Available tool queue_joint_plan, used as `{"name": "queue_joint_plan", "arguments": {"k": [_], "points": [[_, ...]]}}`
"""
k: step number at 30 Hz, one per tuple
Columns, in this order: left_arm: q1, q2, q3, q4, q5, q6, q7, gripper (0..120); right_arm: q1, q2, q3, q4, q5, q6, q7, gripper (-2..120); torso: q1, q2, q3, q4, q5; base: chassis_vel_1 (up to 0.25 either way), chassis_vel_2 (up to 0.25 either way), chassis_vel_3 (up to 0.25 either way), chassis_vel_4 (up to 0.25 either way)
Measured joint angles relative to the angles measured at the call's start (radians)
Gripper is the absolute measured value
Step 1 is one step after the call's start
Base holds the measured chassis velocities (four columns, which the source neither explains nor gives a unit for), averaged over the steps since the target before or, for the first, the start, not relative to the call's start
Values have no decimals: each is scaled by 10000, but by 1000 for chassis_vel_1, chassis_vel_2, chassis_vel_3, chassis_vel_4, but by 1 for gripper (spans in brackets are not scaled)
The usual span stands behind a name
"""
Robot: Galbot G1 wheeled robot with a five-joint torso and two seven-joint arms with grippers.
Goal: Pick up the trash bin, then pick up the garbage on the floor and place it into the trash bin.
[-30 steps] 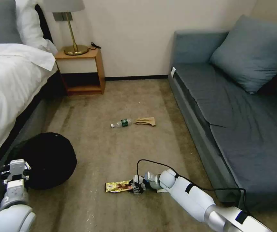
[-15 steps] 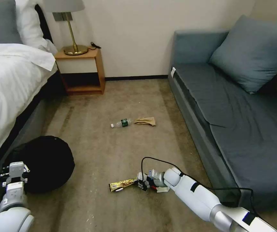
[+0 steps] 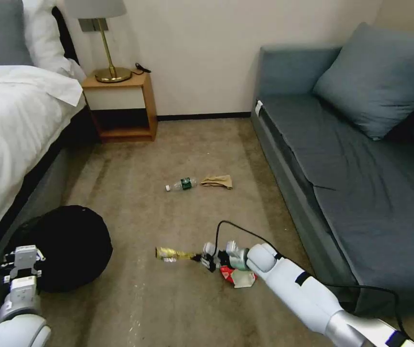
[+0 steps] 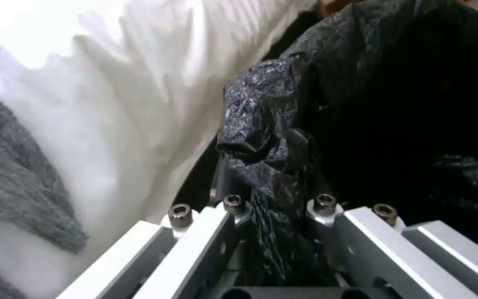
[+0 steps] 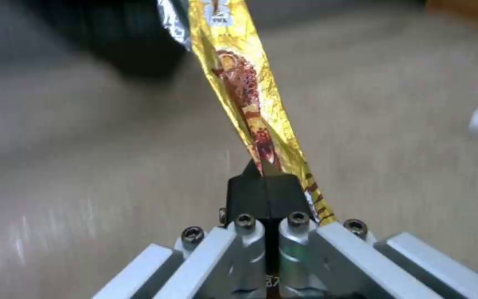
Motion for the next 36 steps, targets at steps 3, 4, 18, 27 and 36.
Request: {"name": "queue_joint_plan", "arguments": {"k": [3,4,18,27,36], "points": [[-86,-124,122,0,55,-156,36,7,7,-139,-31,922,929,-337,333,0,0,0,0,-1,0,0,0,0,0],[-161,-254,225,-11,75,-283,68,7,95,-216,-140,1380,1461,-546,523,0,1,0,0,-1,0,0,0,0,0],[-722,-1139,541,-215,-16,-1699,506,7,2456,908,-2879,2407,6235,-1739,2142,0,0,0,0,2,-2,0,0,0,0],[-751,-1318,545,-173,-84,-1856,613,7,2879,2057,-3346,1191,6819,-1631,1970,0,1,0,0,0,-3,0,0,0,0],[-837,-1367,615,-494,-184,-1858,614,7,2780,2737,-3371,-207,6261,-1127,1623,0,0,0,0,0,-2,0,0,0,0]]}}
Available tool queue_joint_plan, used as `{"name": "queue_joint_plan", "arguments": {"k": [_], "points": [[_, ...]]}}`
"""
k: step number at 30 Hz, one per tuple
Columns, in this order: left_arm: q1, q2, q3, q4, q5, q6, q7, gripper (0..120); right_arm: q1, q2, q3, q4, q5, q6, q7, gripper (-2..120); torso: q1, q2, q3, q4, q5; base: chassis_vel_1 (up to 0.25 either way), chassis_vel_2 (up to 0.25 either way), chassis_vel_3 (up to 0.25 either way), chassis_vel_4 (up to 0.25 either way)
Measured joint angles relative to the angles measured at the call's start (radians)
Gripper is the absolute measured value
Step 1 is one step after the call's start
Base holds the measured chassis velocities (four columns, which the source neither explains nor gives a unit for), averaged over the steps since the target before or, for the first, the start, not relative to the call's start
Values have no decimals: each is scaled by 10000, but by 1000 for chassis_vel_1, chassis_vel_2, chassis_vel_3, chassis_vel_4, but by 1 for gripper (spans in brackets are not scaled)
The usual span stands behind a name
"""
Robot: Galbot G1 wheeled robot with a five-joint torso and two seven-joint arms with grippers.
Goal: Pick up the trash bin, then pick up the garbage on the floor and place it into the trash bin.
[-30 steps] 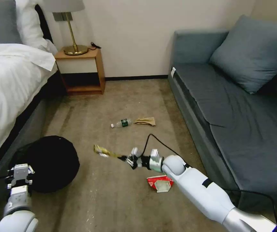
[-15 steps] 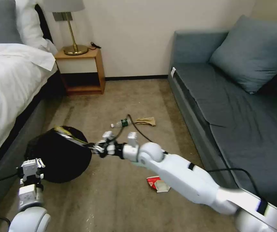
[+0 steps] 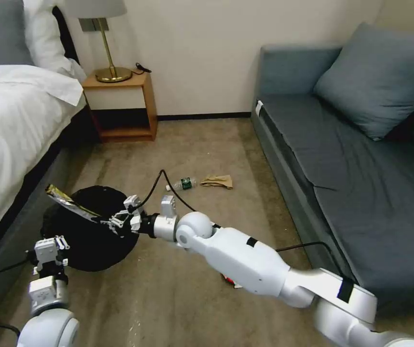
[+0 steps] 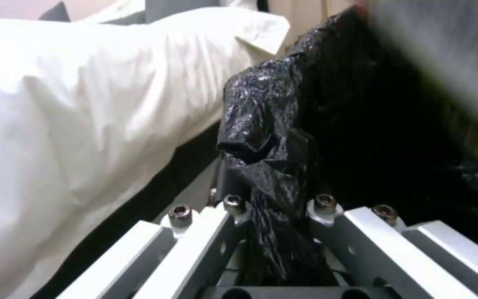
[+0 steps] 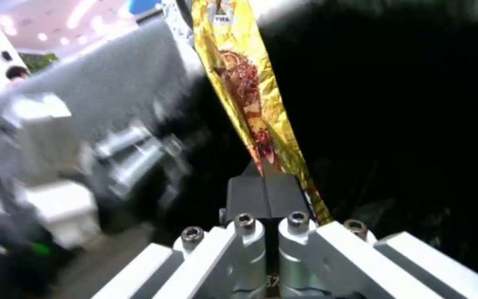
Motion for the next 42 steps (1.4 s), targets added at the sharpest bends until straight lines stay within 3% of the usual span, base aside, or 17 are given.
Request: {"name": "queue_joint_plan", "arguments": {"k": [10,19,28,33,37,42], "points": [[187,-52,36,-287,-15,20,0,7,43,365,108,-1639,-1195,595,-294,0,0,-1,0,0,0,0,0,0,0],[297,-128,53,-396,73,19,3,7,72,614,25,-1922,-1993,880,-201,1,0,0,0,0,0,0,0,0,0],[296,-19,-13,-387,79,20,35,7,-94,877,140,-1898,-2300,1010,93,35,0,-1,0,0,1,0,0,0,0],[297,-22,-17,-348,78,17,38,7,-77,867,151,-1862,-2310,1025,118,48,0,0,-1,0,1,0,0,0,0],[290,-31,-50,-140,138,-81,40,7,-127,666,216,-1487,-2334,1048,126,68,0,0,0,1,1,0,0,0,0],[280,58,-133,19,76,-118,71,7,-167,193,282,-837,-2127,1014,184,85,0,0,0,2,3,0,0,0,0]]}}
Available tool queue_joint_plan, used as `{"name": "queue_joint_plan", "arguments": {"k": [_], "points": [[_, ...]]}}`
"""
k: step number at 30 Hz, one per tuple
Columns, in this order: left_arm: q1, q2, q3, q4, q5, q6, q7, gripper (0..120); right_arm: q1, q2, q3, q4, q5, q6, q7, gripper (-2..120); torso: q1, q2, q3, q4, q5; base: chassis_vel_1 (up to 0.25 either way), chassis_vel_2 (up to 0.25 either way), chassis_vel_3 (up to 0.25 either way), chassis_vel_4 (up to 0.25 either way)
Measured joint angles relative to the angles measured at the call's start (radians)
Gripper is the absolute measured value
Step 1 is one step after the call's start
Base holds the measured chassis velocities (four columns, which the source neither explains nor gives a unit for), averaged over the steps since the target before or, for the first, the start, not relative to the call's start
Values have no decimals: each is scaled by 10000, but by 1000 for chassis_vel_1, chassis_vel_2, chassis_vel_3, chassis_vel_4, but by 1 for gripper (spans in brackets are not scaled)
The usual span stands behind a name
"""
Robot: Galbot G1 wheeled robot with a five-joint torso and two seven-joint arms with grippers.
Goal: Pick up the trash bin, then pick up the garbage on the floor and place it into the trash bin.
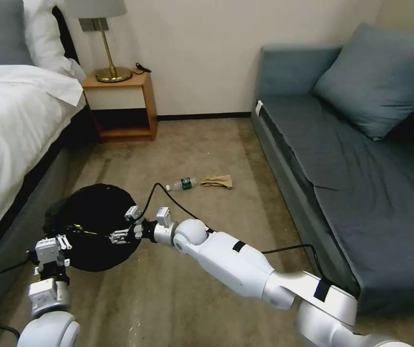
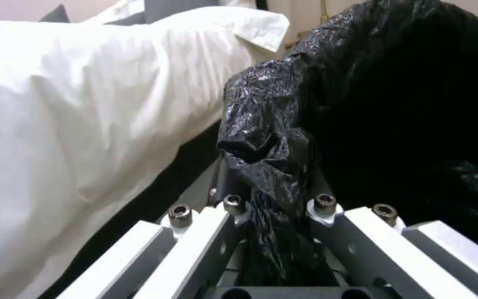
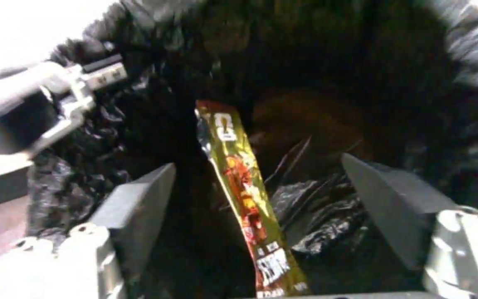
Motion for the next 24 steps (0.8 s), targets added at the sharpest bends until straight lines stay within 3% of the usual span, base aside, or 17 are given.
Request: {"name": "queue_joint_plan", "arguments": {"k": [4,10,17,24], "points": [[-21,82,-28,198,-30,-36,14,7,-76,-613,81,588,122,-28,-41,98,0,0,0,-1,1,0,0,0,0],[-132,143,-40,378,-30,-59,0,7,-361,-1615,241,1166,-2,13,-303,100,0,0,0,-1,1,0,0,0,0],[-235,214,-72,729,-32,-183,-45,7,-865,-2994,1024,1303,-2909,426,-1260,100,-1,0,0,-3,2,0,0,0,0],[-284,128,-75,873,-45,-222,-85,7,-1484,-3513,1908,577,-4700,743,-1610,100,-1,0,0,-2,3,0,0,0,0]]}}
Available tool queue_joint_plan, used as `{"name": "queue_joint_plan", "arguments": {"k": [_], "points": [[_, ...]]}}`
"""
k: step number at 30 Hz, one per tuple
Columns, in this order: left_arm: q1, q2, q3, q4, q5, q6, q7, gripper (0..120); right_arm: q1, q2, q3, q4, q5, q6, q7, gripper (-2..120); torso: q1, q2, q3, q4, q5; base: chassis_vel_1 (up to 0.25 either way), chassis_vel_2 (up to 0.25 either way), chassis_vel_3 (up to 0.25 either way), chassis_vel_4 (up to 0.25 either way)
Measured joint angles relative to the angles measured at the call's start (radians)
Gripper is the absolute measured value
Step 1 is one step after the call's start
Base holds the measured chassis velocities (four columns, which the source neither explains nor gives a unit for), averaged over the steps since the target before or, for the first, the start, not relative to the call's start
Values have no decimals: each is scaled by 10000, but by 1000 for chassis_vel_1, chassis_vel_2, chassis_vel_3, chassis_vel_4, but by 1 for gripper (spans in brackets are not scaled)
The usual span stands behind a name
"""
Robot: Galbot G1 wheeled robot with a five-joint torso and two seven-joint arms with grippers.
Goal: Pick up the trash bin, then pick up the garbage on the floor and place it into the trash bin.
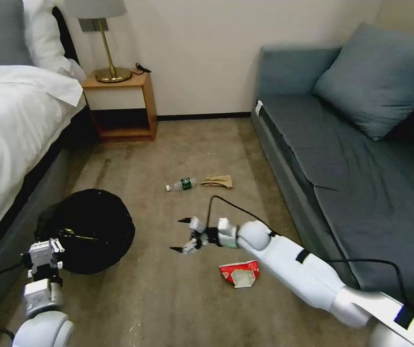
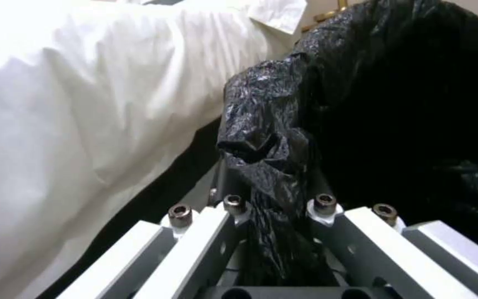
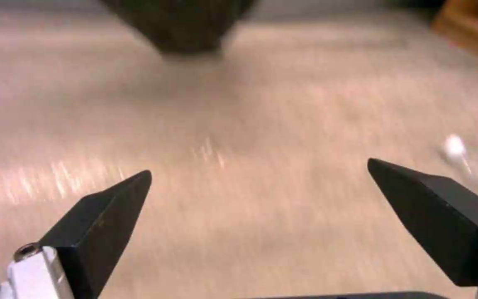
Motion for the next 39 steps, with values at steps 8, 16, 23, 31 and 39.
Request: {"name": "queue_joint_plan", "arguments": {"k": [8,16,23,31,39], "points": [[-173,26,-22,56,24,22,-101,7,-536,-312,1244,-1451,-2133,435,-925,100,0,0,0,-1,1,0,0,0,0],[-190,-29,41,142,52,34,-120,7,-1076,-263,2374,-2284,-3198,733,-1856,100,0,1,-2,2,-4,0,0,0,0],[-226,8,78,287,49,0,-119,7,-1519,-359,2735,-2250,-3378,774,-2063,100,0,0,-1,1,-3,0,0,0,0],[-252,0,133,317,54,-5,-119,7,-1587,-186,3026,-2754,-3670,975,-2010,100,0,0,-1,1,-4,0,0,0,0],[-234,84,114,331,49,-29,-117,7,-1348,31,3242,-3354,-3901,1209,-1985,75,0,0,-1,1,-4,0,0,0,0]]}}
